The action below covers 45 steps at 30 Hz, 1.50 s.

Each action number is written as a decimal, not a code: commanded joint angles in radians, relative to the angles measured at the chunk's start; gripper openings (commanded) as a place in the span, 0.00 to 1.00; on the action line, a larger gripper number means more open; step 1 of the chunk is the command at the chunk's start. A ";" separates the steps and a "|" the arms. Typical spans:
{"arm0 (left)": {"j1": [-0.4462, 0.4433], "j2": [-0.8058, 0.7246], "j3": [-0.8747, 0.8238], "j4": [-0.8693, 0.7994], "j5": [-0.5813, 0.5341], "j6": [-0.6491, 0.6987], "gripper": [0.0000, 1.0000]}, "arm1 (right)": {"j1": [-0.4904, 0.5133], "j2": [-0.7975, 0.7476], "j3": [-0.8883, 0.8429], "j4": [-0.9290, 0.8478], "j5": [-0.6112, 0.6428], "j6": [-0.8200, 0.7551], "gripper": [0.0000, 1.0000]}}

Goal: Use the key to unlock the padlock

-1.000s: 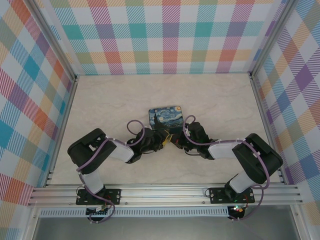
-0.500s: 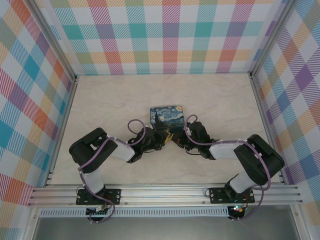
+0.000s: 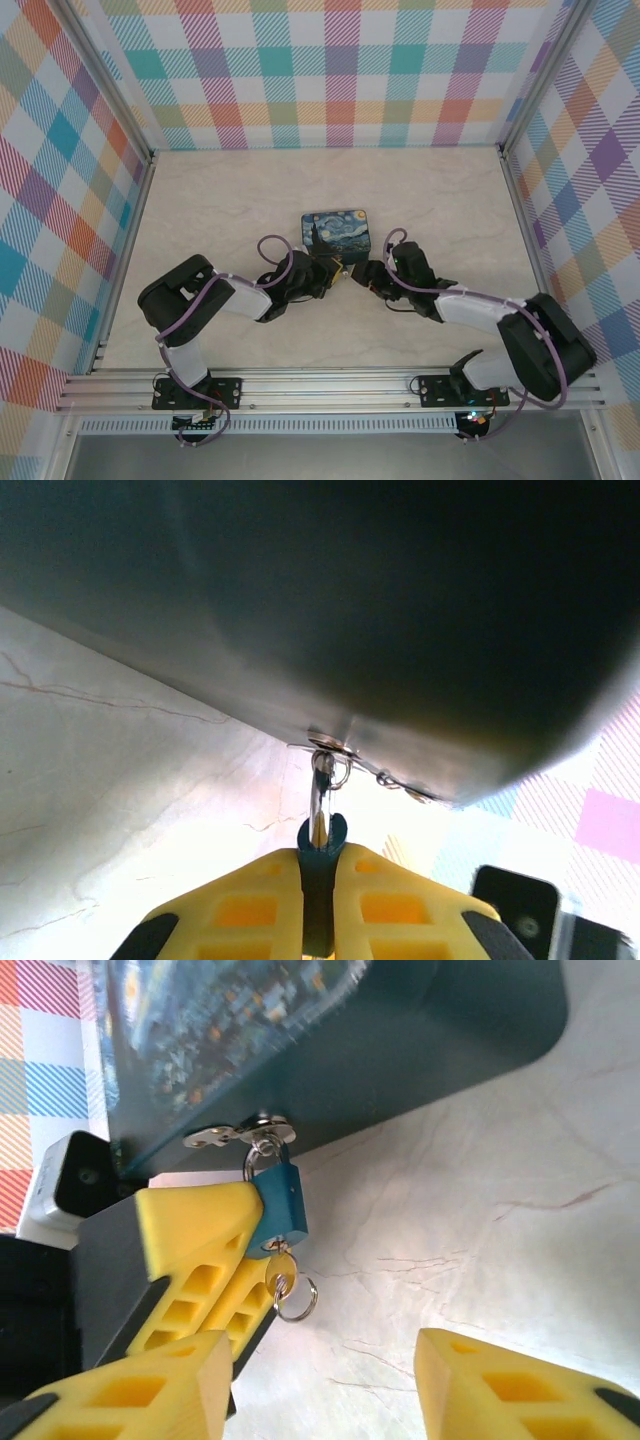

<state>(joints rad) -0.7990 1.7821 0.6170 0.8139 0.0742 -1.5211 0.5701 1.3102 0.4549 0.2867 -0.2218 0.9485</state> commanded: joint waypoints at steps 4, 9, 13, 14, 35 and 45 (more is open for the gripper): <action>-0.009 -0.049 0.036 -0.072 0.010 0.049 0.04 | -0.016 -0.199 0.102 -0.302 0.168 -0.395 0.64; -0.004 -0.082 0.042 -0.130 0.012 0.078 0.05 | -0.018 -0.337 0.130 -0.334 0.262 -0.635 0.91; 0.000 -0.097 0.052 -0.157 0.015 0.096 0.06 | -0.018 -0.417 0.130 -0.290 0.280 -0.790 1.00; 0.000 -0.099 0.051 -0.156 0.014 0.096 0.06 | -0.018 -0.431 0.125 -0.273 0.281 -0.817 1.00; 0.004 -0.108 0.040 -0.152 0.006 0.076 0.07 | 0.235 -0.442 0.051 -0.274 0.439 -1.508 0.99; 0.004 -0.112 0.033 -0.142 0.012 0.050 0.07 | 0.399 -0.231 -0.037 -0.062 0.686 -1.621 0.69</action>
<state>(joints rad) -0.7979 1.7096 0.6407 0.6548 0.0803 -1.4548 0.9546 1.0435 0.4320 0.0986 0.3721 -0.6281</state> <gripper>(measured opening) 0.078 0.718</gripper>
